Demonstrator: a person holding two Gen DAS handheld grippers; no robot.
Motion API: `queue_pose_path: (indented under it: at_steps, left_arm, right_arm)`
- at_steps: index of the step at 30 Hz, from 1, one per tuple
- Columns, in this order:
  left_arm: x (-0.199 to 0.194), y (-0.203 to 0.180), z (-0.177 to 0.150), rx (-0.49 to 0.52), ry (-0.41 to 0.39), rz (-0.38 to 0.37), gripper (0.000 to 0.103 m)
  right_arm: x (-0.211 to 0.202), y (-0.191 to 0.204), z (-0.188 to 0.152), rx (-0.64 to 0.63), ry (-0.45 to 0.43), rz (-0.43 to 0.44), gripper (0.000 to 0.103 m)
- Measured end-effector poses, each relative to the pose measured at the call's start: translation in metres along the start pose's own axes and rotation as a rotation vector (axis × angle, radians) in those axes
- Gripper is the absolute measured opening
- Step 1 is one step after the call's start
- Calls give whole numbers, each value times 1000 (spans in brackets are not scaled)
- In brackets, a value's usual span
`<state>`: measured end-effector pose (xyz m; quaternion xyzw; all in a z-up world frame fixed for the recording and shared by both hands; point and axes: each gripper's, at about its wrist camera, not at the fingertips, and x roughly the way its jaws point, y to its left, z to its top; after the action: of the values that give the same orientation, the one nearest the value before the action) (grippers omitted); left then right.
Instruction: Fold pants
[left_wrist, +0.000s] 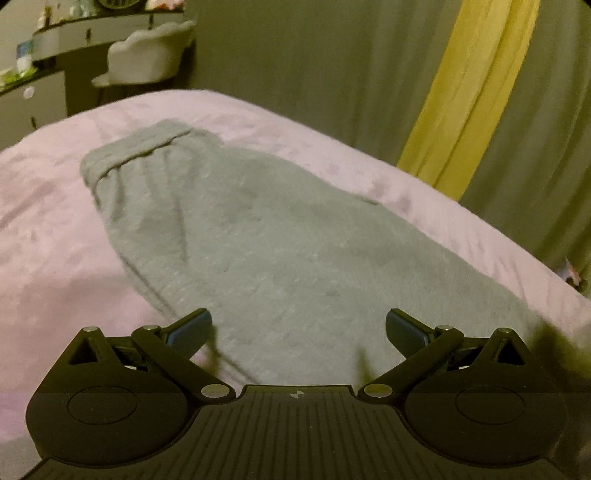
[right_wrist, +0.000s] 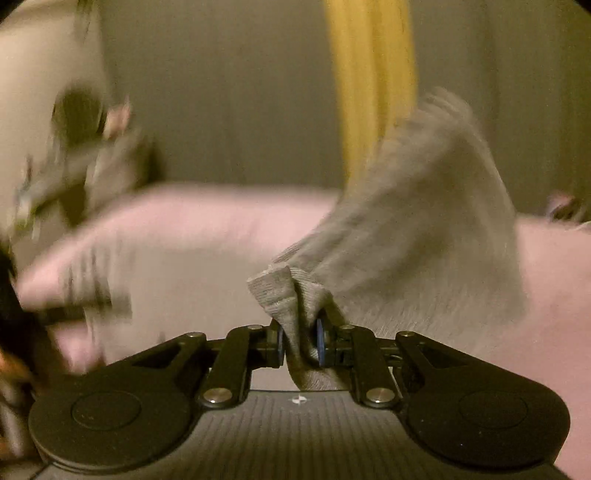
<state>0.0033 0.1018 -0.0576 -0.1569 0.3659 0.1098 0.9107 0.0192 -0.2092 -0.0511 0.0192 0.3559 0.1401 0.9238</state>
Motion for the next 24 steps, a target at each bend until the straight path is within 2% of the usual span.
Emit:
queue_pose_path:
  at_steps: [1, 2, 3, 4, 7, 10, 11, 12, 13, 14, 16, 17, 19, 22, 24]
  left_arm:
    - [3, 4, 0, -22, 25, -10, 103]
    - [6, 8, 0, -43, 46, -20, 103]
    - [9, 10, 0, -63, 63, -27, 103]
    - [11, 12, 0, -76, 71, -33, 103]
    - [16, 8, 1, -67, 79, -54, 103]
    - [12, -7, 0, 14, 61, -64, 103]
    - [7, -15, 0, 56, 39, -76, 103]
    - [0, -25, -1, 114, 15, -95, 103]
    - [-6, -33, -3, 159, 2, -112, 103]
    - [-12, -43, -4, 202, -5, -137, 103]
    - [-14, -60, -4, 251, 5, -199, 103]
    - [-11, -70, -3, 265, 27, -240, 103]
    - [-1, -92, -1, 284, 95, -299, 103]
    - [22, -125, -3, 290, 218, -361, 103]
    - [41, -143, -9, 278, 318, -402, 103]
  right_arm:
    - [24, 9, -13, -22, 76, -7, 16]
    - [46, 13, -24, -7, 163, -10, 16]
    - [58, 13, -35, 37, 208, 2, 17]
    - [57, 14, -38, 40, 178, -10, 17]
    - [50, 10, -30, 61, 189, 11, 18]
    - [36, -7, -18, 151, 196, 81, 30]
    - [30, -12, -19, 187, 182, 109, 43]
    - [24, -16, -17, 221, 164, 129, 65]
    - [13, -22, -17, 251, 137, 131, 76]
    - [1, -31, -18, 282, 100, 117, 89]
    - [-15, -47, -18, 327, 59, 87, 92]
    - [-23, -56, -20, 345, 56, 46, 97]
    - [-27, -73, -23, 354, 70, -80, 98]
    - [-20, -89, -35, 334, 137, -259, 98]
    - [-12, -104, -47, 404, 182, -290, 98]
